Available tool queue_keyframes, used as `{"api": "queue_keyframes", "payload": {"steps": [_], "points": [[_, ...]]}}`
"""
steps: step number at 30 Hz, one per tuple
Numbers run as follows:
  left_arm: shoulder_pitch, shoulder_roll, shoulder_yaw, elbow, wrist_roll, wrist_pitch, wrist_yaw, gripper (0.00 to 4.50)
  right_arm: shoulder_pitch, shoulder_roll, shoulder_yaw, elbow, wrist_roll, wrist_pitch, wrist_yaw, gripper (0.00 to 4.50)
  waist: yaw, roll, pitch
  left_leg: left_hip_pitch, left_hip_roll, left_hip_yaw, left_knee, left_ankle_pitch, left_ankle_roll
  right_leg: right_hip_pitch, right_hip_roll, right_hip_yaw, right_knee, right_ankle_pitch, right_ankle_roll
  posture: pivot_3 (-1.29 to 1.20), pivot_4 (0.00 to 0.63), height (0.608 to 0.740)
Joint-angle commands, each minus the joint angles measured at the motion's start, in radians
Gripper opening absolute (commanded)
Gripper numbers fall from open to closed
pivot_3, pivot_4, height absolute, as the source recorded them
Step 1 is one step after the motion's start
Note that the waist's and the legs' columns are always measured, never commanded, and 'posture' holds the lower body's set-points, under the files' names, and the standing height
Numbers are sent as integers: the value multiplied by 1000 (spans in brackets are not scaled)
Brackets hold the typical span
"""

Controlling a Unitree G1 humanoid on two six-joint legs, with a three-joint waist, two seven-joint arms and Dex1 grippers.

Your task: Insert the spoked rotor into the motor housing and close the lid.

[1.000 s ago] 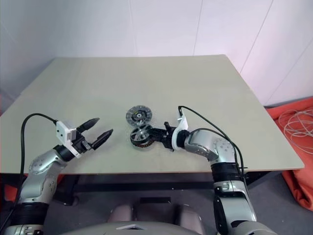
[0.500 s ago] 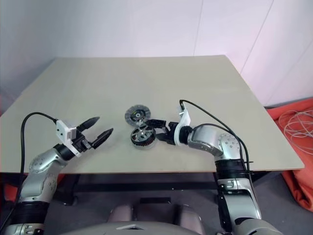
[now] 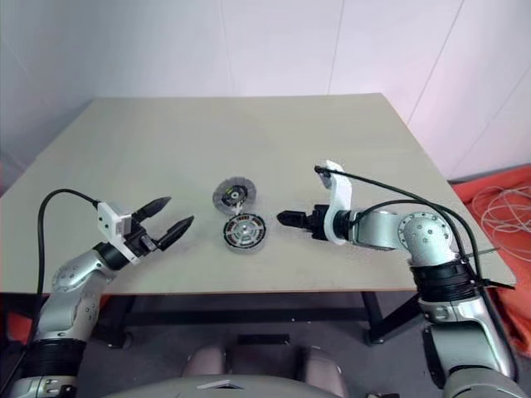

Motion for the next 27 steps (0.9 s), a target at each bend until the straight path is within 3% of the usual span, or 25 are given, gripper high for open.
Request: {"api": "queue_keyframes", "payload": {"steps": [1, 9, 14, 20, 27], "points": [[-7, 2, 7, -17, -5, -15, -1, 4500, -11, -42, 97, -91, -272, -145, 260, 4441, 0, -1, 0, 0, 0, 0, 0, 0, 0, 0, 0, 0, 0, 0, 0, 0, 0, 740], [18, -1, 5, -28, -7, -14, -3, 4500, -107, -86, 248, -115, -632, -299, 657, 1833, -1, -1, 0, 0, 0, 0, 0, -1, 2, 0, 0, 0, 0, 0, 0, 0, 0, 740], [31, -9, 6, -39, -7, -16, 4, 4500, -191, 44, 222, -57, -681, -292, 721, 35, -4, -1, 0, 2, 2, 0, 0, -1, 2, 0, 0, 1, 3, 0, 0, 0, 0, 740], [55, -21, 4, -60, -6, -19, 15, 4500, -215, 202, 245, 11, -784, -335, 750, 35, -3, -1, 0, 5, 1, 0, 1, -1, 2, 1, 0, 3, 4, 0, -1, 0, 0, 740], [66, -24, 5, -72, -6, -18, 22, 4500, -165, 277, 300, 132, -921, -417, 815, 35, -4, -2, 0, 8, 1, 0, 1, -1, 1, 2, 0, 3, 8, 0, -2, 0, 0, 740]]}}
